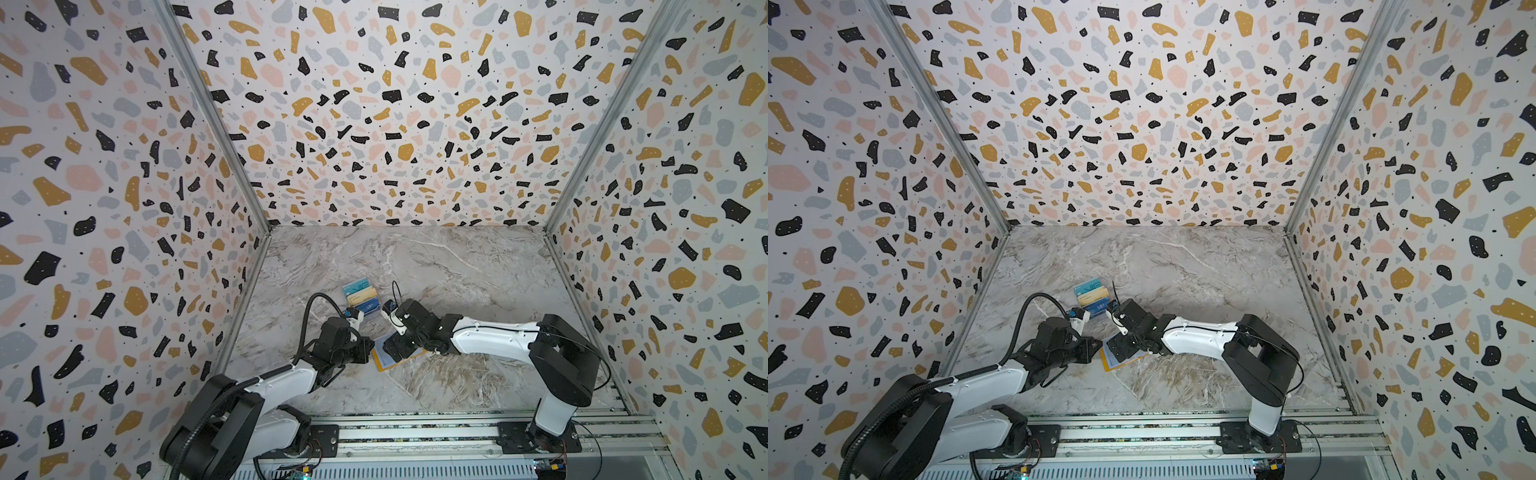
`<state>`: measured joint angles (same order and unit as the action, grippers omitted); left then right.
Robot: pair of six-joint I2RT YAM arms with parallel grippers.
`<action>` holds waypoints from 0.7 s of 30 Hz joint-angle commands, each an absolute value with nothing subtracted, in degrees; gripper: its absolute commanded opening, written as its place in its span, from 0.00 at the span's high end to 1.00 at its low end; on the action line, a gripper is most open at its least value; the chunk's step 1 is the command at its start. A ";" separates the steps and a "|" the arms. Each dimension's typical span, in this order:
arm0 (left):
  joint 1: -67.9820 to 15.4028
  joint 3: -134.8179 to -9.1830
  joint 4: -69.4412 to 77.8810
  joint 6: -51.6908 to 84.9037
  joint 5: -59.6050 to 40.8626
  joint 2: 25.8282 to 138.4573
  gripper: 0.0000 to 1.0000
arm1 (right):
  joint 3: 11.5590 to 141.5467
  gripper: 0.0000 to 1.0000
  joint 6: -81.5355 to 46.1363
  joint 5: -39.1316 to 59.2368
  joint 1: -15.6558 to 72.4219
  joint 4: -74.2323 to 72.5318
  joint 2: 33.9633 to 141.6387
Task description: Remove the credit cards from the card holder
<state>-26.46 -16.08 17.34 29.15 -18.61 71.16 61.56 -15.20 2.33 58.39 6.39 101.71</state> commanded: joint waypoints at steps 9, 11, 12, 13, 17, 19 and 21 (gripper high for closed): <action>-26.97 -14.79 21.93 28.65 -19.50 72.90 1.00 | 64.87 0.15 -14.66 1.05 59.62 7.36 105.40; -26.98 -14.48 22.22 28.85 -19.68 73.26 1.00 | 65.19 0.15 -14.62 0.92 59.90 7.38 106.02; -27.04 -14.29 22.47 29.05 -19.90 73.45 1.00 | 65.40 0.15 -14.62 0.73 59.93 7.53 106.33; -27.03 -14.03 22.72 29.08 -19.92 73.48 1.00 | 65.60 0.16 -14.66 0.45 60.02 7.65 106.66; -26.99 -13.29 23.09 29.11 -19.85 73.91 1.00 | 65.87 0.18 -14.87 -0.34 60.29 8.49 107.67; -26.98 -12.93 23.12 28.87 -19.70 74.29 1.00 | 65.77 0.19 -15.28 -0.91 60.35 8.77 108.14; -26.98 -12.67 23.12 28.73 -19.52 74.65 1.00 | 65.70 0.22 -15.60 -1.63 60.26 9.20 108.47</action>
